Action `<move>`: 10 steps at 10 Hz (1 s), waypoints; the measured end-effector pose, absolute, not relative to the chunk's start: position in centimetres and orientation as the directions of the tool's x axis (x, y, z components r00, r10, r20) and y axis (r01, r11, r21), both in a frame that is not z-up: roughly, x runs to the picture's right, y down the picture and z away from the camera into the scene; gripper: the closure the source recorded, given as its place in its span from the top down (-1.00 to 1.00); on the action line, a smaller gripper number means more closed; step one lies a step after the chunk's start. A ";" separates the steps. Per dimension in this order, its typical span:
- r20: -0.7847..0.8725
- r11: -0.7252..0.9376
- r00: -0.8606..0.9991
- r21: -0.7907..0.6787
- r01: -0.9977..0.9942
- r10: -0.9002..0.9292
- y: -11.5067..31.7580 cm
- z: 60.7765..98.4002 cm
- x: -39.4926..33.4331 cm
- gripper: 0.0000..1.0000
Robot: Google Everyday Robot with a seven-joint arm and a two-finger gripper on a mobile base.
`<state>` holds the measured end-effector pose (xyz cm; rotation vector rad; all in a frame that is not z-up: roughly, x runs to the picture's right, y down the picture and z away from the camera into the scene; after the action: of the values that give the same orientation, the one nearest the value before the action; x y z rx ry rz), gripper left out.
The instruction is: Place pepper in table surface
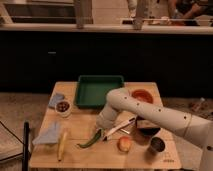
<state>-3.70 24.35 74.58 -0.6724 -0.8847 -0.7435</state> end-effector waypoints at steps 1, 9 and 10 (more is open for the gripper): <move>0.862 0.559 0.411 -0.192 0.806 -0.297 24.3 74.3 -4.5 -1.00; 0.865 0.562 0.394 -0.167 0.810 -0.312 24.8 74.2 -8.7 0.14; 0.865 0.561 0.393 -0.166 0.811 -0.312 24.8 74.3 -8.8 0.34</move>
<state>-8.77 24.85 74.27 -0.6470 -0.9015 -0.7787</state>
